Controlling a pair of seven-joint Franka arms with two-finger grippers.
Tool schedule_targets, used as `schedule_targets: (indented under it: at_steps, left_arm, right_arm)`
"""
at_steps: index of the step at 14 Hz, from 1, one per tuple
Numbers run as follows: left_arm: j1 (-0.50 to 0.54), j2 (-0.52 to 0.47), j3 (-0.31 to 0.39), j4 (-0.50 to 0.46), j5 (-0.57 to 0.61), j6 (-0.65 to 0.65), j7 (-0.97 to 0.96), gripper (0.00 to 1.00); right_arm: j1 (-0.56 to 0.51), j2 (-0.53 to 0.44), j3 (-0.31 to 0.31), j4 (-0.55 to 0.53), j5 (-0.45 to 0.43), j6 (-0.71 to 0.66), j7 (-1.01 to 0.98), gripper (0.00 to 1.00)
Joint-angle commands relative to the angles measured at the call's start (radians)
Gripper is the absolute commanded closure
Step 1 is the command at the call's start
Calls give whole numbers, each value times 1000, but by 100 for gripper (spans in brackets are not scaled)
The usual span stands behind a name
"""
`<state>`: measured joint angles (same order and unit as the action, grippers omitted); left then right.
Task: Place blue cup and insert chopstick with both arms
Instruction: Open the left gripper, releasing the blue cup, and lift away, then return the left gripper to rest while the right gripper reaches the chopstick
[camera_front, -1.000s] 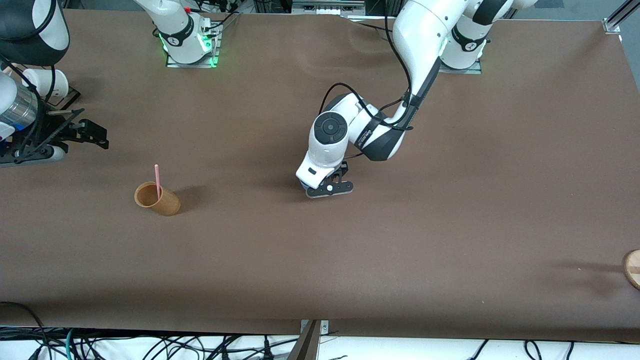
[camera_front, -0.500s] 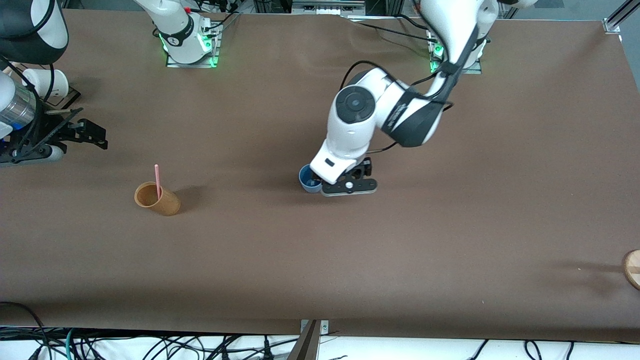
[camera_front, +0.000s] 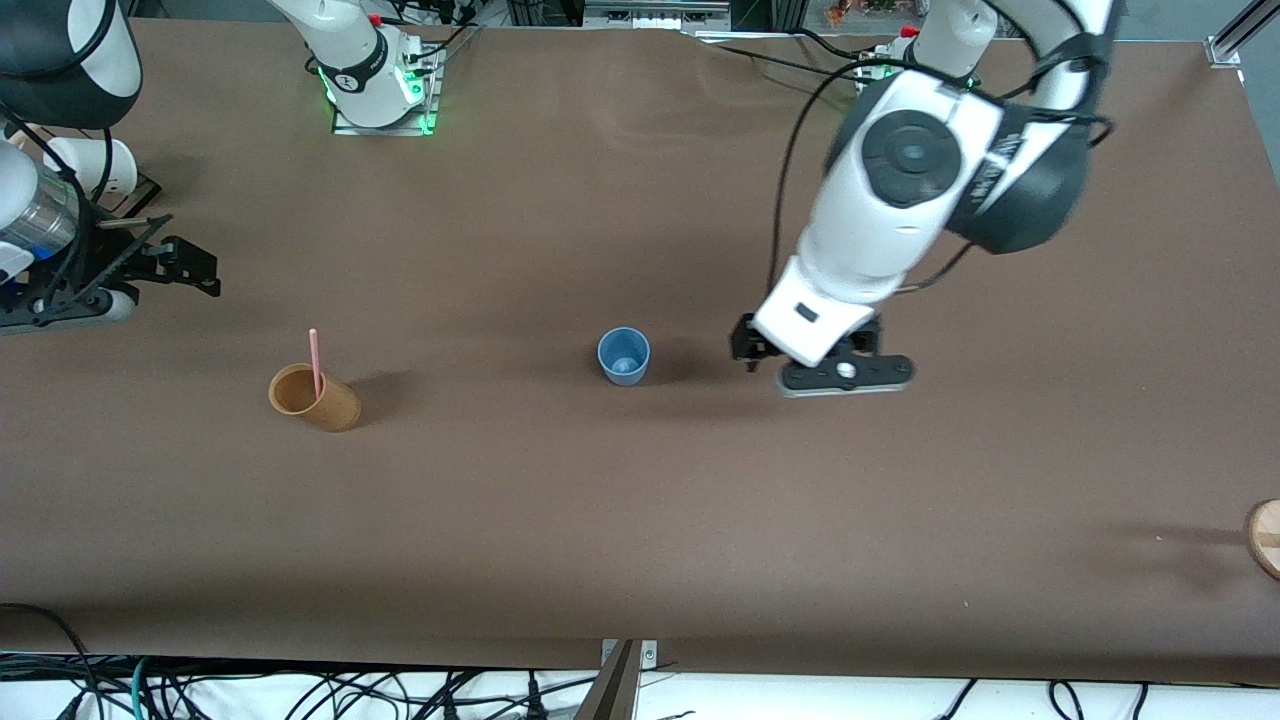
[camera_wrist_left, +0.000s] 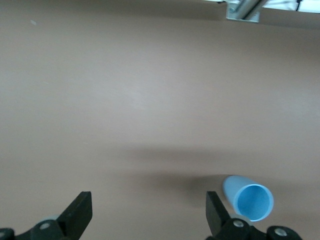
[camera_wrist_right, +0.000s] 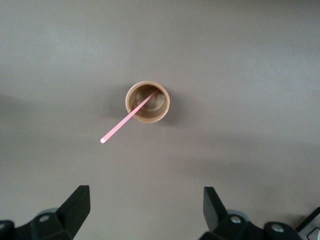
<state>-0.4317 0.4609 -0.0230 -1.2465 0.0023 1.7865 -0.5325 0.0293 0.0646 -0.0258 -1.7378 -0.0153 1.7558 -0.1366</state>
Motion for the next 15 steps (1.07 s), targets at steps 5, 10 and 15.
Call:
schedule_targets:
  at_steps: [5, 10, 15]
  left_arm:
    - [293, -134, -107, -39, 7, -159, 345, 0]
    - [424, -203, -104, -48, 5, -269, 496, 0]
    - [524, -306, -92, -191, 7, -279, 563, 0]
  right_arm:
    - [6, 47, -3, 27, 18, -27, 173, 0]
    - [12, 131, -2, 35, 147, -27, 415, 0]
    - [1, 233, -9, 46, 256, 31, 702, 1]
